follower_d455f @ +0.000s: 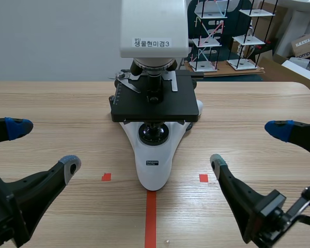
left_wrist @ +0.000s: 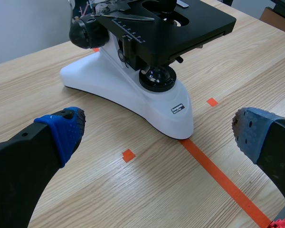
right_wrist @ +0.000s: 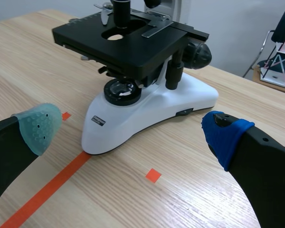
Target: Return to the home posture
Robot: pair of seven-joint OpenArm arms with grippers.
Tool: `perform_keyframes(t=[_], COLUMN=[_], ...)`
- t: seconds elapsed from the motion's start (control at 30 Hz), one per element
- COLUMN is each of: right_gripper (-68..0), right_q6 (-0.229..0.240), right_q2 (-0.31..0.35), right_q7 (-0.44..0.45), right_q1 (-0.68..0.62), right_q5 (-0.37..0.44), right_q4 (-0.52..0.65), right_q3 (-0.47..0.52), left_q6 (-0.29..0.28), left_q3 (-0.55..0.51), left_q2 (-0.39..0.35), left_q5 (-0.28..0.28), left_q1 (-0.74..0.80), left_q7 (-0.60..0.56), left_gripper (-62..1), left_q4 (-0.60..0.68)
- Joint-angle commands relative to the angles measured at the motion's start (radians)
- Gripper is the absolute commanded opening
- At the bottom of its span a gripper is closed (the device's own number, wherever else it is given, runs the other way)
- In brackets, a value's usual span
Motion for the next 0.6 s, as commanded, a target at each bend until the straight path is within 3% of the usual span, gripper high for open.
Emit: perform_keyframes(t=[0.0,0.23,0.57], right_gripper=[-1.6,-1.6,-1.6], right_q6=[0.000,0.000,-0.001], right_q2=[0.008,0.008,0.008], right_q7=[0.012,0.013,0.027], right_q1=[-0.019,-0.122,-0.165], right_q5=[0.011,0.011,0.011], right_q4=[0.017,0.080,0.083], right_q3=[0.017,0.054,0.066], left_q6=[0.005,0.005,0.005], left_q3=[-0.008,-0.008,-0.008], left_q2=[0.005,0.005,0.005], left_q5=[-0.009,-0.009,-0.009], left_q1=[-0.003,-0.003,-0.003], left_q7=[-0.014,-0.014,-0.014], left_gripper=[1.4,1.4,1.4], left_q4=[0.019,0.019,0.019])
